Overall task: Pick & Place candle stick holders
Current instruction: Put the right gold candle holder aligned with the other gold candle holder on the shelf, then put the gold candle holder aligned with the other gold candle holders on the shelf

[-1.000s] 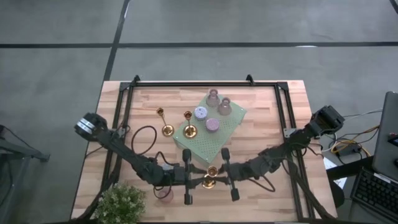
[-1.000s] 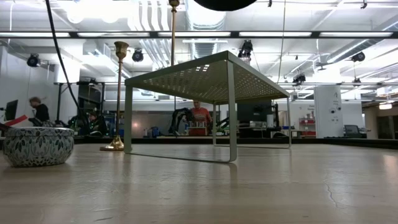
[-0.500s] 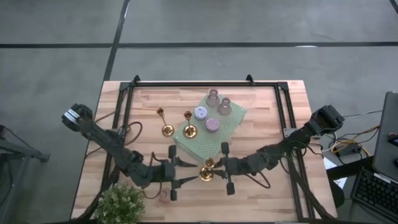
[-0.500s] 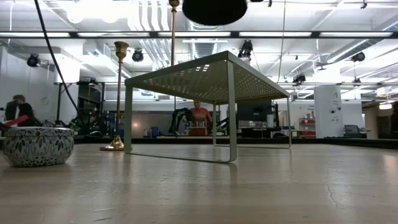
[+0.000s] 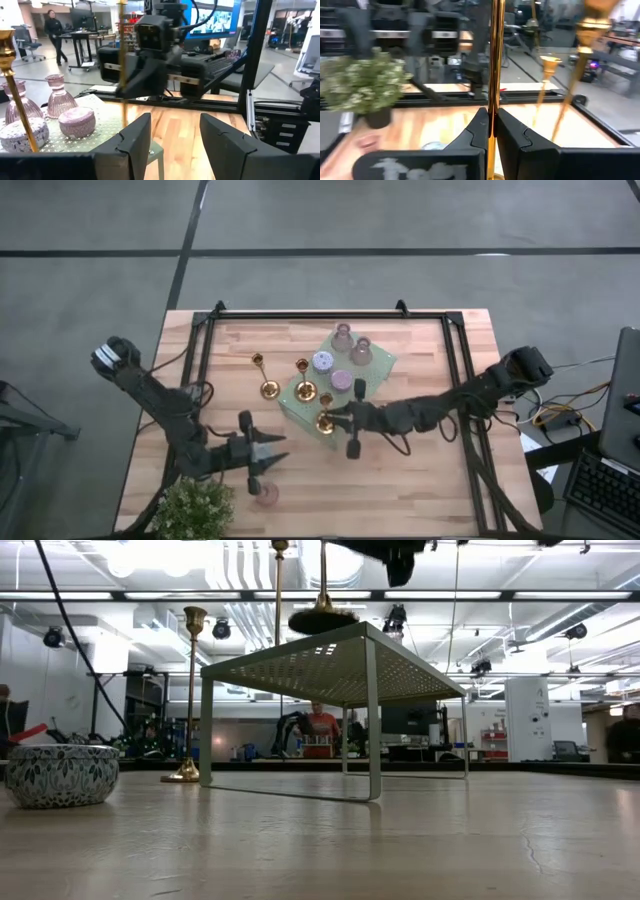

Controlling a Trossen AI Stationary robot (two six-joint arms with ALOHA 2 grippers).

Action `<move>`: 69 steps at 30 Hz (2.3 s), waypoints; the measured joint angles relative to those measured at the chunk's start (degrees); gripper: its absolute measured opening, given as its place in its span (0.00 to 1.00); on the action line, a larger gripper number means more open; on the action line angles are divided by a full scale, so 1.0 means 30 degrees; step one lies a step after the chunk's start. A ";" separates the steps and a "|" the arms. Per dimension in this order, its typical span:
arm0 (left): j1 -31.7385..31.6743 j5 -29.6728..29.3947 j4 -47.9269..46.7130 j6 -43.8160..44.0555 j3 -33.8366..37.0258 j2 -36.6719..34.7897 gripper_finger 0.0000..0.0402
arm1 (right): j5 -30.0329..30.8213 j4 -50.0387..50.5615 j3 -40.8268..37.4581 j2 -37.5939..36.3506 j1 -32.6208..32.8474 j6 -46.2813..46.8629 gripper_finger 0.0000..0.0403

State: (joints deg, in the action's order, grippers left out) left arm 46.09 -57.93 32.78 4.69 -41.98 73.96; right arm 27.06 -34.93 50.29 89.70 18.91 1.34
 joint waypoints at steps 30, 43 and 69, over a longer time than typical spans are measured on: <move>0.0072 -0.0007 0.0436 -0.0075 0.0744 -0.0287 0.43 | -0.0513 -0.1084 -0.1518 -0.0041 -0.2592 0.1071 0.03; 0.0050 -0.0007 0.0414 0.0123 0.0934 -0.0287 0.43 | -0.0480 -0.0975 -0.1525 -0.0068 -0.2578 0.1064 0.22; -0.0494 -0.8644 -0.1675 0.1972 0.0970 -0.0236 0.43 | 0.0041 0.8002 -0.1547 -0.5205 0.0669 0.2594 0.48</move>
State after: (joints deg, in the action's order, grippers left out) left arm 44.61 -83.86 27.75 10.61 -39.07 73.25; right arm 27.18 -10.92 45.65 74.09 20.92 9.13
